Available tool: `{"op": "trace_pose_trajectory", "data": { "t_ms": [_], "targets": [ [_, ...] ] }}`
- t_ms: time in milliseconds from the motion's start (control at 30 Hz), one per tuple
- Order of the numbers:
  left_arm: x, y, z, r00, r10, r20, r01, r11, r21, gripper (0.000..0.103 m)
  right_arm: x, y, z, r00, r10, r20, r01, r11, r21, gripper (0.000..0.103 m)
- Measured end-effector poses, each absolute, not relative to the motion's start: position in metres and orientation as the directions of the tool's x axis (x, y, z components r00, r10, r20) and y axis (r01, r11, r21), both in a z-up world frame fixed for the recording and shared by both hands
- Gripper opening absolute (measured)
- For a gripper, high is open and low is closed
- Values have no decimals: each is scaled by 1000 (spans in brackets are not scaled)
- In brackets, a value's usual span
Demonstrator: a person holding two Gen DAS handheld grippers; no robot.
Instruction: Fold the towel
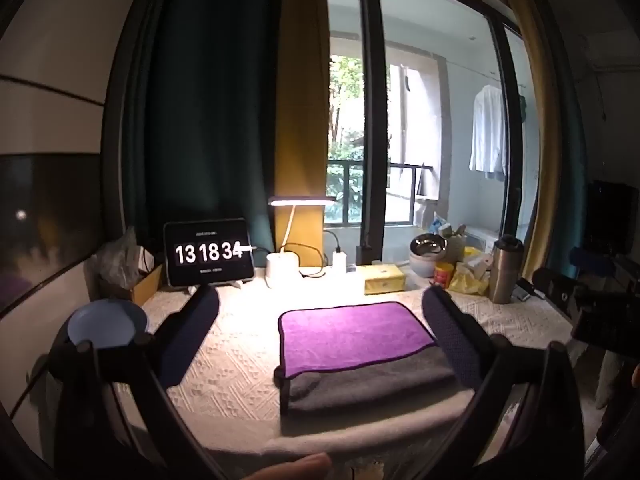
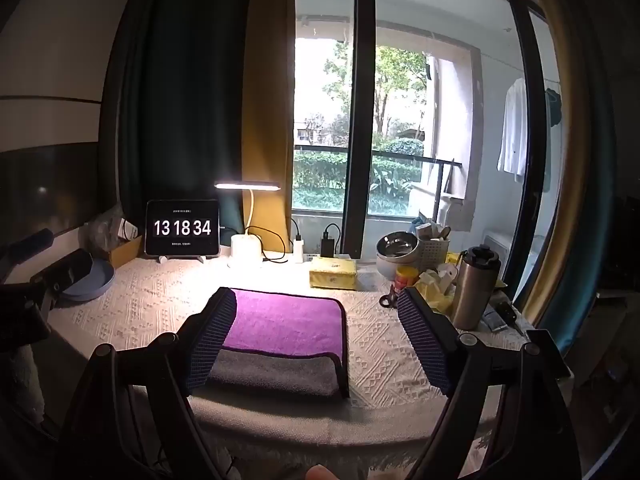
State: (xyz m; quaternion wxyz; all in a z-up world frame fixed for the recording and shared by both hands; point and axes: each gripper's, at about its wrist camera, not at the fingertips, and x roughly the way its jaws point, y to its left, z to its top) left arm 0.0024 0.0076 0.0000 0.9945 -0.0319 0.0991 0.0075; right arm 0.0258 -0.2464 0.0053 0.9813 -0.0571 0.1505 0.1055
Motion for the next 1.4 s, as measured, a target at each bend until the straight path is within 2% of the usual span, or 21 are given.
{"op": "trace_pose_trajectory", "data": {
  "t_ms": [1400],
  "targets": [
    [7, 6, -4, 976, -9, -220, -3, 998, -57, 102, 32, -240, -4, 920, 223, -323, -254, 965, -58, 85]
  ]
}}
